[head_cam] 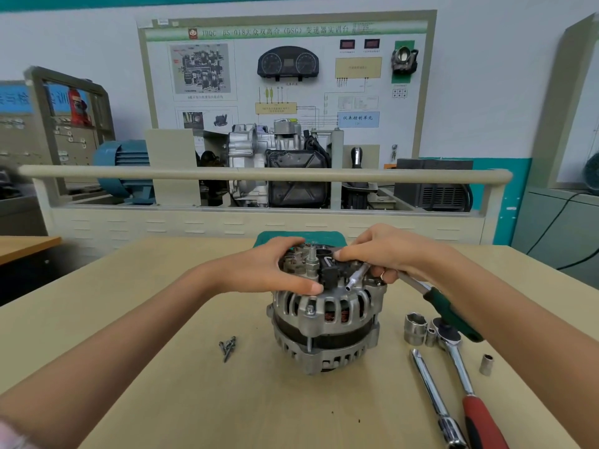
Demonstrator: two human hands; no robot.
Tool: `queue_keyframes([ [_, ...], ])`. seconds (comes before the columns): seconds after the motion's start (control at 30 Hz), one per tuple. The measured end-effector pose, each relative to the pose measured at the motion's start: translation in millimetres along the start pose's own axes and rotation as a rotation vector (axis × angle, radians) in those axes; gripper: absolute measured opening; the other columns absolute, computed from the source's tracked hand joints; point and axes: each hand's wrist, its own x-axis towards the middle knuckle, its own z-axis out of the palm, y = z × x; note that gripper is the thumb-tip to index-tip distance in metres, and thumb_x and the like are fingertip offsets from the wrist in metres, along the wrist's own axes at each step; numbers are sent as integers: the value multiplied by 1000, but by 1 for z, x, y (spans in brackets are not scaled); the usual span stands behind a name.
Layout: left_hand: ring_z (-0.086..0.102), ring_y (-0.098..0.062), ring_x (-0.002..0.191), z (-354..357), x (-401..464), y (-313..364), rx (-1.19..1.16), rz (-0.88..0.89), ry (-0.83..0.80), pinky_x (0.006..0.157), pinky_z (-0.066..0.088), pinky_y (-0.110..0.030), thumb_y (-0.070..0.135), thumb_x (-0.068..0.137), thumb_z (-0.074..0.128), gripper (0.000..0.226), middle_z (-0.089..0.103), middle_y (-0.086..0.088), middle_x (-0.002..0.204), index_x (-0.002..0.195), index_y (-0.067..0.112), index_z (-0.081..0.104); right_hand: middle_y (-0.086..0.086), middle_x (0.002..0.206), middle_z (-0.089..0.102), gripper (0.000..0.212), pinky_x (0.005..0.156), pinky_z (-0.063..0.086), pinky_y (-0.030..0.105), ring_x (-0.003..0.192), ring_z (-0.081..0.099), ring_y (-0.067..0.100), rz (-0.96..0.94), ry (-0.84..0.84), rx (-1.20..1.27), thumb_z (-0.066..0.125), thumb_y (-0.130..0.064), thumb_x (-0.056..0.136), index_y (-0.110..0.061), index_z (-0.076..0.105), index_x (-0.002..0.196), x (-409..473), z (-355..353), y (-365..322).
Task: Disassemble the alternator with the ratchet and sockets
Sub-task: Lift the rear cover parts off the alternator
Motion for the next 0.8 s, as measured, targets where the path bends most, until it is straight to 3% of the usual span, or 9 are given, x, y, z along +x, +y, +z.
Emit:
queue_keyframes([
  [0.1, 48, 5, 114, 4, 0, -1, -123, 27, 43, 94, 40, -15, 69, 46, 69, 113, 46, 21, 129, 144, 31, 29, 3, 58, 41, 34, 35, 26, 18, 45, 34, 12, -2, 62, 75, 65, -36, 83, -6, 67, 100, 1, 5, 2],
  [0.33, 58, -6, 112, 17, 0, -6, -362, 70, 133, 101, 46, -33, 56, 51, 73, 97, 58, 9, 125, 137, 27, 41, -4, 43, 35, 29, 34, 21, 14, 37, 29, 11, 39, 162, 141, 69, -35, 77, -7, 71, 86, 2, 11, 3],
  [0.53, 61, -2, 106, 22, 1, -7, -455, 87, 179, 95, 49, -25, 49, 51, 74, 87, 60, 10, 121, 131, 30, 46, -1, 46, 39, 31, 33, 22, 16, 34, 29, 10, 63, 121, 168, 69, -31, 76, -3, 67, 89, 4, 6, 0],
  [0.8, 50, 0, 113, 4, 2, -8, -268, 62, 4, 88, 46, -11, 33, 63, 68, 80, 45, 19, 127, 134, 43, 32, 2, 51, 38, 29, 36, 25, 18, 39, 31, 13, 51, 118, 82, 66, -32, 77, -4, 65, 83, 2, 7, -4],
])
